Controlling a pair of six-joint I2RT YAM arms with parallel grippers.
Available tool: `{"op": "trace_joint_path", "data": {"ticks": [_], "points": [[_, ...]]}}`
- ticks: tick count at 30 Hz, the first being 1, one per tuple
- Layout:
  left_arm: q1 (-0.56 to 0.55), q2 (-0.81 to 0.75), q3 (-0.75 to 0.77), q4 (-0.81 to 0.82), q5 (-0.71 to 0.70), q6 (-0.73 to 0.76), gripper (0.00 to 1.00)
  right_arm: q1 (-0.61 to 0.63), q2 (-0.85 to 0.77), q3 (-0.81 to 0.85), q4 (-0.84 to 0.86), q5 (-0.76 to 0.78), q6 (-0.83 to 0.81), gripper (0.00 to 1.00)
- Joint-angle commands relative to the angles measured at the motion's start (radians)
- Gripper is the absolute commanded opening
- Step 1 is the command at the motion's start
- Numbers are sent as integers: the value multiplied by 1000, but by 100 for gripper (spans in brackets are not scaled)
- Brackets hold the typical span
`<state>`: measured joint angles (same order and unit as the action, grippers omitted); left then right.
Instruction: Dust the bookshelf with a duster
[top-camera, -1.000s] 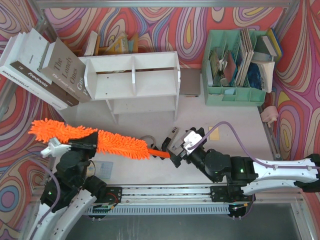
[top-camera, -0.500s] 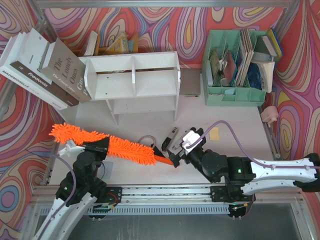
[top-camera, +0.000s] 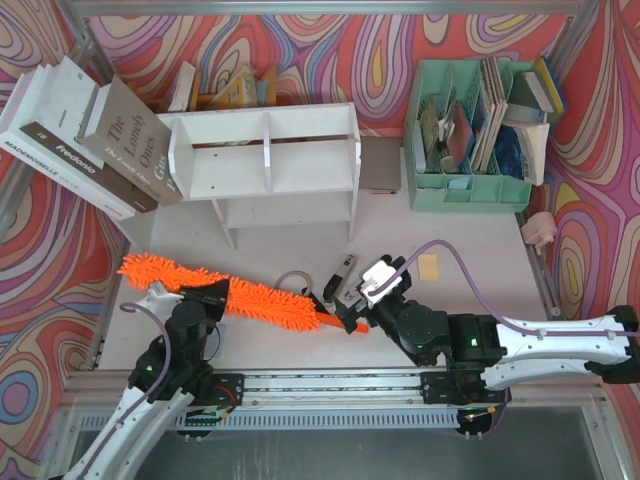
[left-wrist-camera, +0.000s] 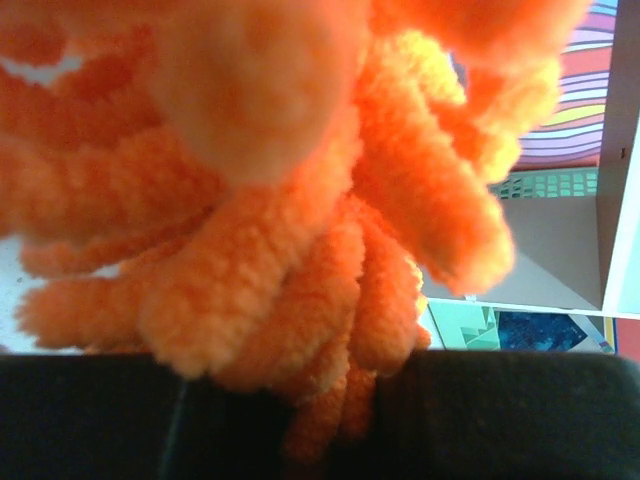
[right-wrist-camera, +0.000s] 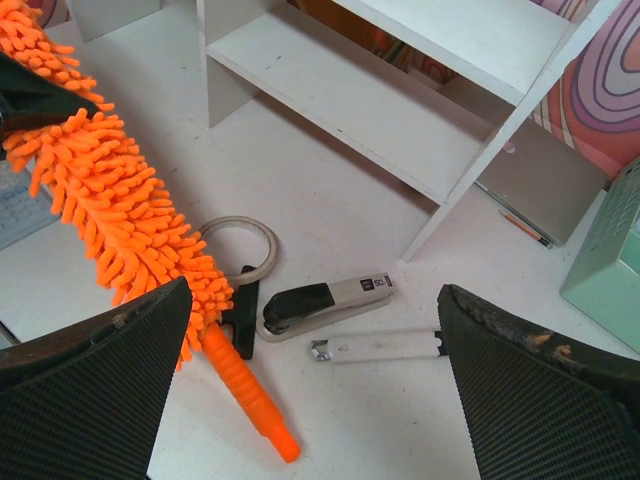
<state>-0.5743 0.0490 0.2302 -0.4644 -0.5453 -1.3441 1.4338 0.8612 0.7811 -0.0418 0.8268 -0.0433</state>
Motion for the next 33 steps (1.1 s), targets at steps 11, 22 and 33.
{"op": "trace_joint_path", "data": {"ticks": [11, 22, 33], "points": [[4, 164, -28, 117, -7, 26, 11, 0, -19, -5, 10, 54, 42, 99], [3, 185, -14, 57, -42, -6, 61, -1, -17, 0, 14, 57, 37, 99], [3, 93, 120, -251, -95, -55, 98, -1, -17, 7, 19, 91, 29, 99]]}}
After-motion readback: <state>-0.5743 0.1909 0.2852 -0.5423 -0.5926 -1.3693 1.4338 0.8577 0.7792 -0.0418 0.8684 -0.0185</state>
